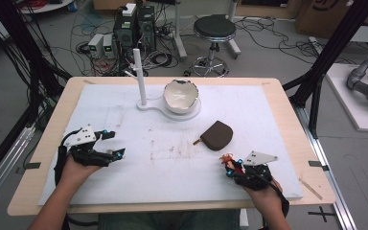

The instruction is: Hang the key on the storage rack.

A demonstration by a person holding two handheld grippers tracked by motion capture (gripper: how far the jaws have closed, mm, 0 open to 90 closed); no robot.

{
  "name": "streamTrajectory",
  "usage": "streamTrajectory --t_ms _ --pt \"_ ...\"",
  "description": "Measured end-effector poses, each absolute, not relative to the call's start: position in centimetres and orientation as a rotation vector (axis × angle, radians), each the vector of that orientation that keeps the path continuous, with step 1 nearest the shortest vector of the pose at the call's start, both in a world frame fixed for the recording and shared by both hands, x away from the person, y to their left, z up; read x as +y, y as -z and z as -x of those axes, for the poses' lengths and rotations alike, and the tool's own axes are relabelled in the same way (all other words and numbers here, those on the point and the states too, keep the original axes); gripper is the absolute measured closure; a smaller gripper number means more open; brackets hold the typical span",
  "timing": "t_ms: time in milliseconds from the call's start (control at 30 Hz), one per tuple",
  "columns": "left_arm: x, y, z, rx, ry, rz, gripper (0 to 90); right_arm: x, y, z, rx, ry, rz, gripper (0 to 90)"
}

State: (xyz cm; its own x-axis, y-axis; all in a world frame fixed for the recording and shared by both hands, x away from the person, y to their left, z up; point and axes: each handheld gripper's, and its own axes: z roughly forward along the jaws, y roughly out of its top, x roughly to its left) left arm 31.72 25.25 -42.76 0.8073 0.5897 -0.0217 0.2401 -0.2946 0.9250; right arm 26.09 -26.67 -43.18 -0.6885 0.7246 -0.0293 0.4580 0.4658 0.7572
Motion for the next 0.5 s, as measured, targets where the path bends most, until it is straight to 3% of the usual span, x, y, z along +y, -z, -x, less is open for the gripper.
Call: streamTrajectory --t_ms 500 --pt "25.8 42.6 -31.7 0.649 -0.399 -1.860 20.6 -25.7 38.9 -27.2 2.370 -1.284 -0.821 66.6"
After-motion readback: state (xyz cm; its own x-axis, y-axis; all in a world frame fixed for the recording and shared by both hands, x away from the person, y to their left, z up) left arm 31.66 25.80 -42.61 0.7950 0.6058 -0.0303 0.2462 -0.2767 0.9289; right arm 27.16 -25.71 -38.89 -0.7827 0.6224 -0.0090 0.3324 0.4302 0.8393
